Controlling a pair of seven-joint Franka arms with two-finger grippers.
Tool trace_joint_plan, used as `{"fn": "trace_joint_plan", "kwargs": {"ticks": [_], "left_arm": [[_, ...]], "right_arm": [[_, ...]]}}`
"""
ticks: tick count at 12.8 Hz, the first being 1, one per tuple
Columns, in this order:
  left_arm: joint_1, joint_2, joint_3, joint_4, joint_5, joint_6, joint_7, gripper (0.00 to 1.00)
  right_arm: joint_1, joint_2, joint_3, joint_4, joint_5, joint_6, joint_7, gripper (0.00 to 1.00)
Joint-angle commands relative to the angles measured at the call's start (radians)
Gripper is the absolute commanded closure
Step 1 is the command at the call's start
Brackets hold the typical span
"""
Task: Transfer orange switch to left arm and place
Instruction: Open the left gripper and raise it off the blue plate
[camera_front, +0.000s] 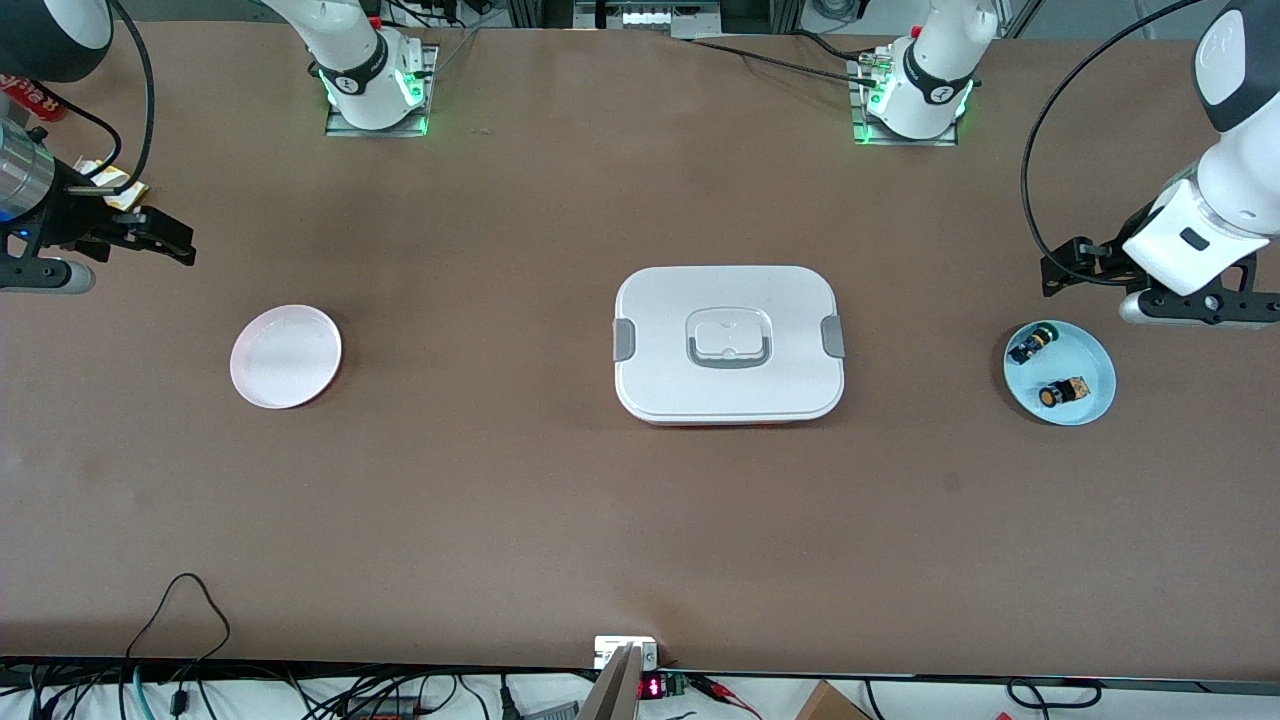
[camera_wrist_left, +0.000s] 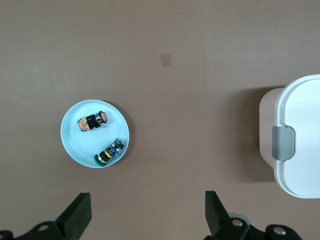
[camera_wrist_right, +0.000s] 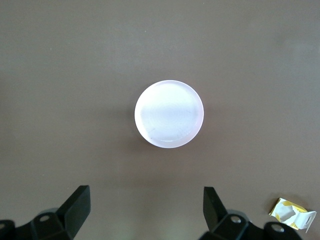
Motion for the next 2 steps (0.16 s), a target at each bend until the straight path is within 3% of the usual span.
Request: {"fn": "trace_joint_plan", "kwargs": {"ticks": [1, 2], "left_arm": [[0.006, 0.002, -0.005, 0.013, -0.013, -0.009, 0.013, 0.0], [0.006, 0.004, -0.005, 0.013, -0.013, -0.009, 0.017, 0.0]], "right_arm": [[-0.001, 0.005, -0.002, 0.018, 0.007, -0.007, -0.021, 0.0], [-0.001, 0.005, -0.002, 0.018, 0.007, -0.008, -0.021, 0.0]]}}
